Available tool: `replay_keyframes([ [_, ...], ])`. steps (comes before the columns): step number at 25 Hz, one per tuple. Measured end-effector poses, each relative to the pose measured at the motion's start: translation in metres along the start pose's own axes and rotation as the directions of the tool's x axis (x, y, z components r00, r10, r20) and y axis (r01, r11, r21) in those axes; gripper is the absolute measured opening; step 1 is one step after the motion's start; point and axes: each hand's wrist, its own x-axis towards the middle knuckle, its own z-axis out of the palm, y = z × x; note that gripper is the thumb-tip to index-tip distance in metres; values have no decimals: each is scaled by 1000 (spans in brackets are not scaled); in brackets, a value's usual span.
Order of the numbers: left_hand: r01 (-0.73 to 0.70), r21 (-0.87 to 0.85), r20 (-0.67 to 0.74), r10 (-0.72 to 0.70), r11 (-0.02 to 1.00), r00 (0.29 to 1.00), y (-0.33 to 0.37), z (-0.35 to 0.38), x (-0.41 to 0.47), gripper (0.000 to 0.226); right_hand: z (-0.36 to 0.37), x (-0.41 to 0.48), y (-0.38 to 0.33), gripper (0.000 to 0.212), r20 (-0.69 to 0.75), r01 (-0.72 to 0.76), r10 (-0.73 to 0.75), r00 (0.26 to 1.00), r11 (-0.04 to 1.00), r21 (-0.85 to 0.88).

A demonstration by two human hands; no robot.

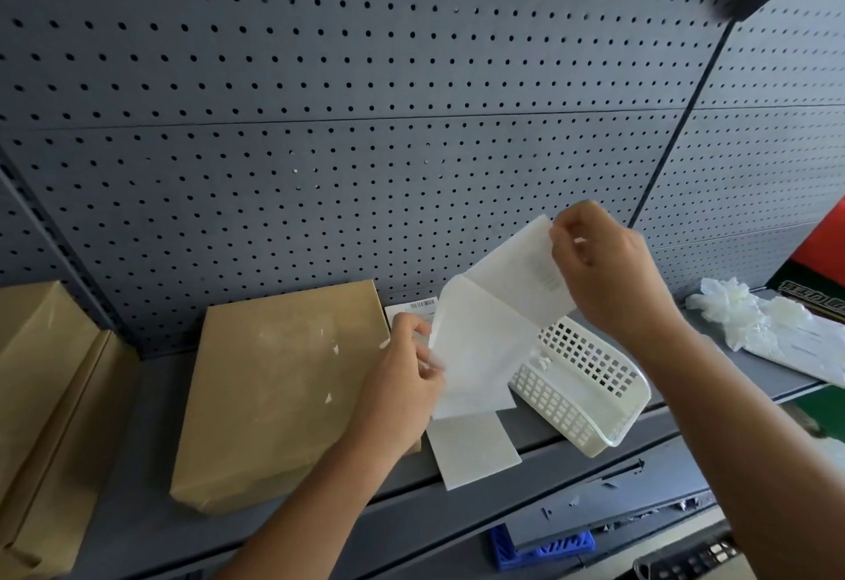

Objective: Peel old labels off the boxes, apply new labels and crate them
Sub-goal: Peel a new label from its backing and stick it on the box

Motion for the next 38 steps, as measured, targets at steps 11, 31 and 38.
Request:
replay_keyframes([
  [11,47,541,145,-149,840,978,13,29,36,52,-49,30,-9,14,-317,34,-29,948,999,11],
  [31,225,-674,167,-151,704,974,48,-61,13,52,49,-65,-52,10,-16,595,-594,804,803,35],
  [38,190,-699,-54,-316,690,947,6,-110,-9,18,85,-82,-84,40,246,613,-671,699,740,277],
])
